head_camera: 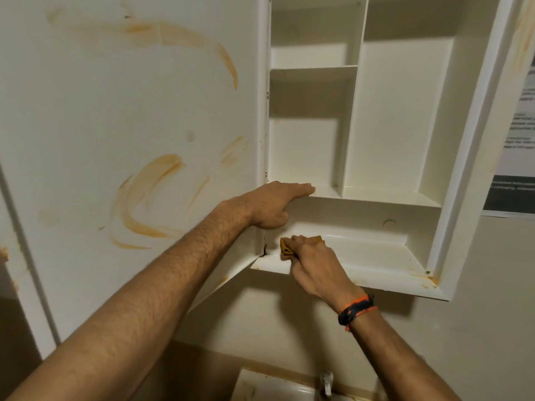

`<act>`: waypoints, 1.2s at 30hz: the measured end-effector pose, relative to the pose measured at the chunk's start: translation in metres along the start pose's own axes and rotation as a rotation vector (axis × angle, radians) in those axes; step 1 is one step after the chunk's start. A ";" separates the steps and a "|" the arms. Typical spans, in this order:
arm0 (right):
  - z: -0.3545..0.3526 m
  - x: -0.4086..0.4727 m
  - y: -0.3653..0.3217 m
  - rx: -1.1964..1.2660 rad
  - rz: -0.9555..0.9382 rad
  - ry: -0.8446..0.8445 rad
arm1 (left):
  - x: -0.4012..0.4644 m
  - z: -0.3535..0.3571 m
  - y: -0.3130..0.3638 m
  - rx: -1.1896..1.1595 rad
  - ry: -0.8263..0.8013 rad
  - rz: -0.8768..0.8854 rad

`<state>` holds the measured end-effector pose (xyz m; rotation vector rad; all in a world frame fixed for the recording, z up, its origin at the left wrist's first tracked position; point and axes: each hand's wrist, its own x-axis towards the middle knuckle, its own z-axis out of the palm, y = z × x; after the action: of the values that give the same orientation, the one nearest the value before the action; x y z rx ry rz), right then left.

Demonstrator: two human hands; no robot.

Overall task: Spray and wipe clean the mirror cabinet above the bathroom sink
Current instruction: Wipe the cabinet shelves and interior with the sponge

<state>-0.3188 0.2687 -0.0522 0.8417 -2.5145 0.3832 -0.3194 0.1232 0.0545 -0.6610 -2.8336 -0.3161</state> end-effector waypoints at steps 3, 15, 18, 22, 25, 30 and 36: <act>0.003 -0.005 -0.002 -0.013 -0.016 0.007 | 0.001 0.002 -0.001 0.012 0.011 0.009; 0.001 0.041 -0.016 -0.048 0.098 -0.192 | -0.003 -0.002 0.005 -0.014 -0.010 -0.010; 0.002 0.019 -0.013 -0.018 0.045 -0.106 | -0.004 -0.002 0.004 -0.012 -0.009 -0.010; -0.004 -0.014 -0.001 0.090 -0.059 -0.033 | -0.003 -0.002 0.003 -0.019 -0.005 -0.008; -0.016 -0.022 0.009 0.320 0.028 -0.026 | -0.003 -0.002 0.003 -0.021 0.003 -0.010; -0.041 -0.026 0.037 0.818 0.461 0.336 | -0.004 0.001 0.004 -0.025 0.024 -0.007; -0.057 -0.039 0.076 0.858 0.863 0.717 | -0.003 0.006 0.004 -0.015 0.066 0.000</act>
<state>-0.3190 0.3695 -0.0316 -0.2260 -1.8211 1.7463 -0.3154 0.1271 0.0487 -0.6420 -2.7715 -0.3528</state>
